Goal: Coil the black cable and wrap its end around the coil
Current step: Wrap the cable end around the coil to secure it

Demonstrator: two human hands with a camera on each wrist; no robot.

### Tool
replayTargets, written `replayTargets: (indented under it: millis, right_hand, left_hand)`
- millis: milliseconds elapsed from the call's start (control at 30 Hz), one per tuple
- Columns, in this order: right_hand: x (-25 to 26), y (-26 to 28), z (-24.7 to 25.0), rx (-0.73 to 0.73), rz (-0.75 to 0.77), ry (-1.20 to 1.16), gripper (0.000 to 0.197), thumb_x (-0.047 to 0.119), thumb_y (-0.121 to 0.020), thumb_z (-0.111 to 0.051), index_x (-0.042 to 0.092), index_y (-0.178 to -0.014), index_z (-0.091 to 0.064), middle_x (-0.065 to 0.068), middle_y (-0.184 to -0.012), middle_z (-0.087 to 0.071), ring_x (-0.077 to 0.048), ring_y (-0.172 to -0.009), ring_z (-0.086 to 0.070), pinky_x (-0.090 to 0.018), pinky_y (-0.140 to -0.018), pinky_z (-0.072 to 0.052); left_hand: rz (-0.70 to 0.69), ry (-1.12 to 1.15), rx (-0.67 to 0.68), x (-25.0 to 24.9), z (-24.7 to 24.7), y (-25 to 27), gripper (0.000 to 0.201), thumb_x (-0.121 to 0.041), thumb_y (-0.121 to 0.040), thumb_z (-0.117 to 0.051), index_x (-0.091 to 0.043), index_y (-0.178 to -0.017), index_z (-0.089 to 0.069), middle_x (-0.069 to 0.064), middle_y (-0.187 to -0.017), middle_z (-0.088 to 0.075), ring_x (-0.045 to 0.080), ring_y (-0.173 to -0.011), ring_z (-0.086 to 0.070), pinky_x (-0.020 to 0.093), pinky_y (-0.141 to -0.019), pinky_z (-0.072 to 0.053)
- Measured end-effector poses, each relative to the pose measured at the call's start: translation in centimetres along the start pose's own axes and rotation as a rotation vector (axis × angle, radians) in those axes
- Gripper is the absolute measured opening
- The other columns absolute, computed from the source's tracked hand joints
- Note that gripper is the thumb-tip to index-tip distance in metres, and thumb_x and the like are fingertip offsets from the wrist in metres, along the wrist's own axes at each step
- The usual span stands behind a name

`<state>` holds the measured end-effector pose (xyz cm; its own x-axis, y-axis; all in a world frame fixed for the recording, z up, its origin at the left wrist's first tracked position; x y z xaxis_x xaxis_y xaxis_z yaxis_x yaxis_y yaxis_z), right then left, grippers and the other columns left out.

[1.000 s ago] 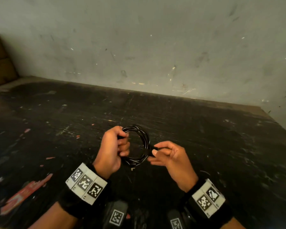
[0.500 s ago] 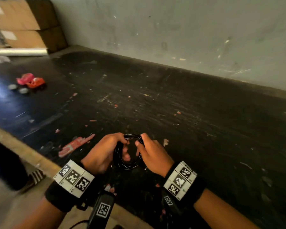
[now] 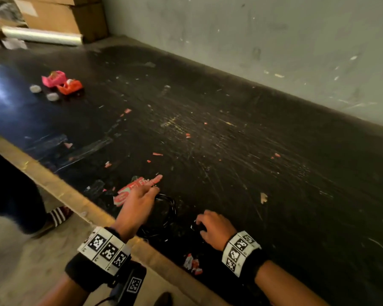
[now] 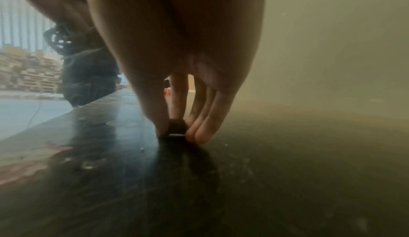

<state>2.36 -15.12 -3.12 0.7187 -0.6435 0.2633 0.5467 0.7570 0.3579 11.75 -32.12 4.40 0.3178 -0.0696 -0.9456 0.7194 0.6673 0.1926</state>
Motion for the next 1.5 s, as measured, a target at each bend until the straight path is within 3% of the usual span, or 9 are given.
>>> replayTargets:
  millis: [167,367,467,567,767,900,1067,1233,1500]
  right_hand:
    - [0.0,-0.6,0.8,-0.095,-0.135,-0.139,0.018,0.017,-0.087,-0.059,0.01,-0.1,-0.069,-0.01,-0.11,-0.066,-0.026,-0.099,-0.064,-0.033,-0.085,-0.051]
    - [-1.1,2.2,5.9,-0.349,-0.206,-0.791,0.011,0.004,-0.079,-0.07,0.005,-0.09,-0.075,-0.001,-0.078,-0.072,-0.003,-0.07,-0.065,-0.019,-0.073,-0.052]
    - [-1.2,4.4,7.8,-0.399,-0.18,-0.913,0.013,0.001,-0.078,-0.071,0.006,-0.09,-0.074,-0.011,-0.089,-0.075,-0.015,-0.083,-0.07,-0.028,-0.081,-0.054]
    - [-2.5,6.7,8.9,-0.458,-0.237,-0.934,0.013,0.0,-0.08,-0.069,0.007,-0.091,-0.073,-0.005,-0.085,-0.073,-0.009,-0.079,-0.069,-0.019,-0.078,-0.054]
    - [-3.4,11.1,11.0,-0.613,-0.306,-0.41,0.01,0.014,-0.084,-0.063,0.017,-0.079,-0.07,0.002,-0.073,-0.069,-0.006,-0.066,-0.062,-0.023,-0.065,-0.049]
    - [-7.4,12.5,10.4,-0.746,-0.536,-0.891,0.025,0.006,-0.086,-0.06,0.02,-0.065,-0.059,0.005,-0.061,-0.06,-0.005,-0.046,-0.057,-0.02,-0.045,-0.046]
    - [-9.0,14.0,11.9,-0.71,-0.287,-1.408,0.018,-0.006,-0.089,-0.055,0.001,-0.103,-0.063,-0.012,-0.086,-0.064,-0.01,-0.062,-0.065,-0.017,-0.06,-0.055]
    - [-10.4,17.9,14.4,-0.588,-0.027,-1.169,0.027,-0.015,-0.083,-0.056,0.006,-0.096,-0.067,-0.005,-0.096,-0.069,-0.011,-0.092,-0.067,-0.02,-0.087,-0.054]
    - [-14.7,25.7,18.6,-0.876,0.025,-1.076,0.018,-0.005,-0.079,-0.068,0.012,-0.085,-0.067,-0.001,-0.078,-0.075,-0.008,-0.07,-0.068,-0.015,-0.061,-0.052]
  left_hand:
    - [-0.033,-0.121,0.26,1.9,-2.2,-1.3,0.031,-0.026,-0.093,-0.053,-0.016,-0.063,-0.054,-0.008,-0.046,-0.046,0.004,-0.042,-0.045,0.024,-0.045,-0.035]
    - [-0.213,-0.176,0.659,0.6,-8.2,0.3,0.035,-0.034,-0.094,-0.048,-0.004,-0.079,-0.056,0.002,-0.064,-0.052,0.011,-0.058,-0.049,0.033,-0.057,-0.042]
    - [-0.354,-0.18,0.719,-1.4,-10.7,1.0,0.029,-0.03,-0.094,-0.049,-0.011,-0.073,-0.053,-0.002,-0.062,-0.052,0.006,-0.057,-0.049,0.034,-0.056,-0.042]
    - [-0.469,-0.152,0.763,-3.0,-12.7,1.8,0.025,-0.022,-0.096,-0.047,-0.006,-0.076,-0.053,-0.006,-0.061,-0.052,0.002,-0.055,-0.048,0.029,-0.057,-0.04]
    - [-0.671,-0.257,0.874,-5.7,-16.3,4.1,0.021,-0.027,-0.096,-0.043,-0.025,-0.078,-0.054,-0.007,-0.063,-0.056,0.004,-0.057,-0.052,0.032,-0.059,-0.043]
    - [-0.821,-0.272,0.84,-7.7,-17.9,6.7,0.023,-0.028,-0.095,-0.043,-0.033,-0.074,-0.046,-0.008,-0.058,-0.053,0.009,-0.053,-0.054,0.031,-0.056,-0.043]
    - [-0.377,0.039,0.775,-7.8,-20.1,5.0,0.028,-0.016,-0.095,-0.048,-0.018,-0.069,-0.059,-0.005,-0.053,-0.05,0.008,-0.05,-0.046,0.028,-0.049,-0.037]
    - [-0.029,0.188,0.885,-10.1,-22.8,7.4,0.027,-0.02,-0.097,-0.043,-0.018,-0.072,-0.052,-0.01,-0.039,-0.028,0.003,-0.03,-0.023,0.014,-0.032,-0.013]
    - [0.09,0.123,0.747,-11.4,-26.6,9.8,0.034,-0.036,-0.096,-0.044,-0.019,-0.066,-0.045,-0.007,-0.042,-0.033,0.006,-0.034,-0.026,0.019,-0.033,-0.016]
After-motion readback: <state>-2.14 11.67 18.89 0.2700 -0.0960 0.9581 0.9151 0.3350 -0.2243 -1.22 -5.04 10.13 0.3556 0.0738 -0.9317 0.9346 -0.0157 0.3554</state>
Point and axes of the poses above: each hand's wrist, its own y-axis away from the middle knuckle, its own z-axis out of the back of the hand, x = y × z, the point moved 7 cm from there along -y, towards the middle knuckle
